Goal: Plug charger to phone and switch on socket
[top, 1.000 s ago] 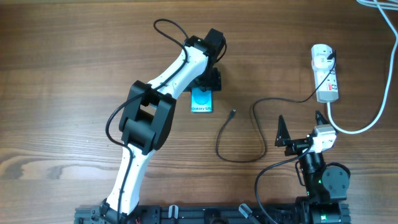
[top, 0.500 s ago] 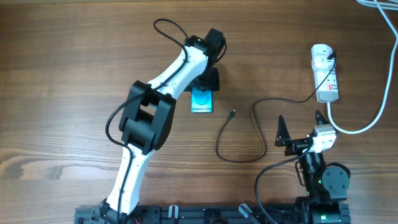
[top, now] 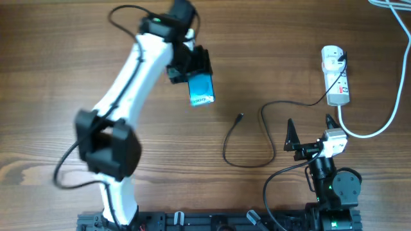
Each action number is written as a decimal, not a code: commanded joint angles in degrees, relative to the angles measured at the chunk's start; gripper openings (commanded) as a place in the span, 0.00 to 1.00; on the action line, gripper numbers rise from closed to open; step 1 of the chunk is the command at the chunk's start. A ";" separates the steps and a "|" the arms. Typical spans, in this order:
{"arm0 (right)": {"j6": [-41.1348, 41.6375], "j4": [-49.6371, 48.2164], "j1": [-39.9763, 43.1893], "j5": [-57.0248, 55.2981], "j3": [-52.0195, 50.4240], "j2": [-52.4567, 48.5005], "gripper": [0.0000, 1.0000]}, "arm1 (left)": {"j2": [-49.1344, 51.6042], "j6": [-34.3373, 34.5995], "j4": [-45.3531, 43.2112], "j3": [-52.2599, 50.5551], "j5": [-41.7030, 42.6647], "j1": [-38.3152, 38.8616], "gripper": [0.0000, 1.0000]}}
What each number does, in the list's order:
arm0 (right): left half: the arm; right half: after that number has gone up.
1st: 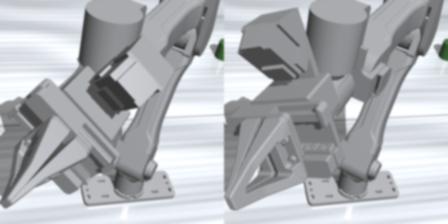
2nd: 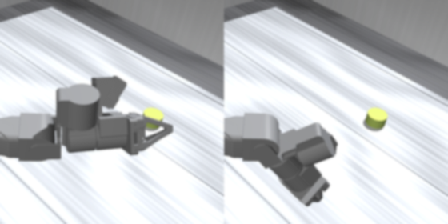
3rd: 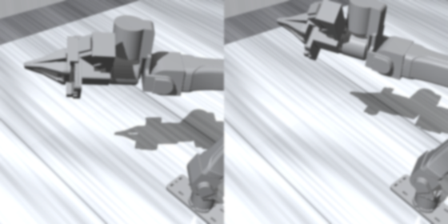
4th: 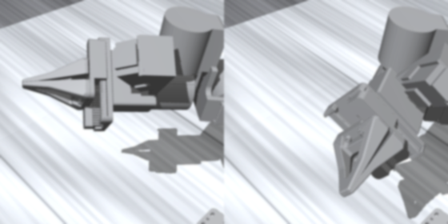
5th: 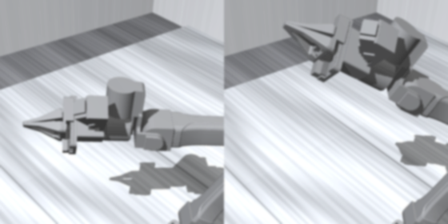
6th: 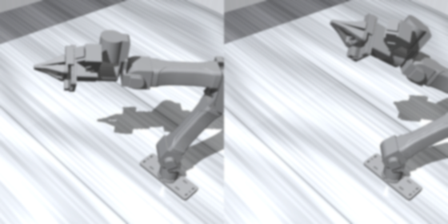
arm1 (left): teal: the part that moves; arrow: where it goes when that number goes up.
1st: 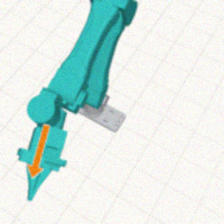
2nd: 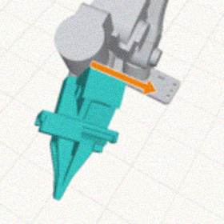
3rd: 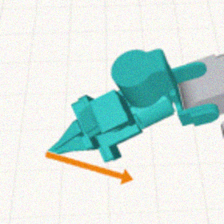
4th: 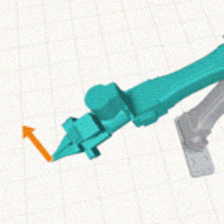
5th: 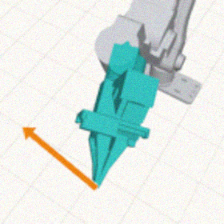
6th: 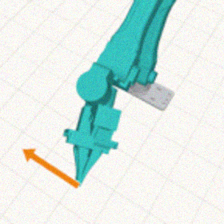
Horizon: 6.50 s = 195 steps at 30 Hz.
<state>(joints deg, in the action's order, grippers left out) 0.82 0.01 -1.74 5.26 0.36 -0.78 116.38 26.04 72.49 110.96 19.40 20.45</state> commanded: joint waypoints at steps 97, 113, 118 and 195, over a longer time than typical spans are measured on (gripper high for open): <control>35.15 39.21 -38.93 -19.41 87.38 -88.17 0.49 | 1.51 25.86 -5.46 0.42 47.69 -9.68 0.70; 35.19 39.23 -38.93 -19.87 87.38 -88.28 0.26 | 1.51 25.81 -5.46 0.42 48.06 -9.68 0.71; 35.36 39.69 -38.93 -19.80 87.38 -88.28 0.16 | 1.51 25.83 -5.44 0.42 48.06 -9.68 0.72; 47.56 64.15 -21.22 -8.48 87.25 -77.77 1.00 | 1.51 11.65 1.16 0.42 3.58 -11.69 0.04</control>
<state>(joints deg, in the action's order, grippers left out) 56.93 62.00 -22.98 -5.98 87.24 -76.42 117.56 41.15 72.51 110.96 35.53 10.17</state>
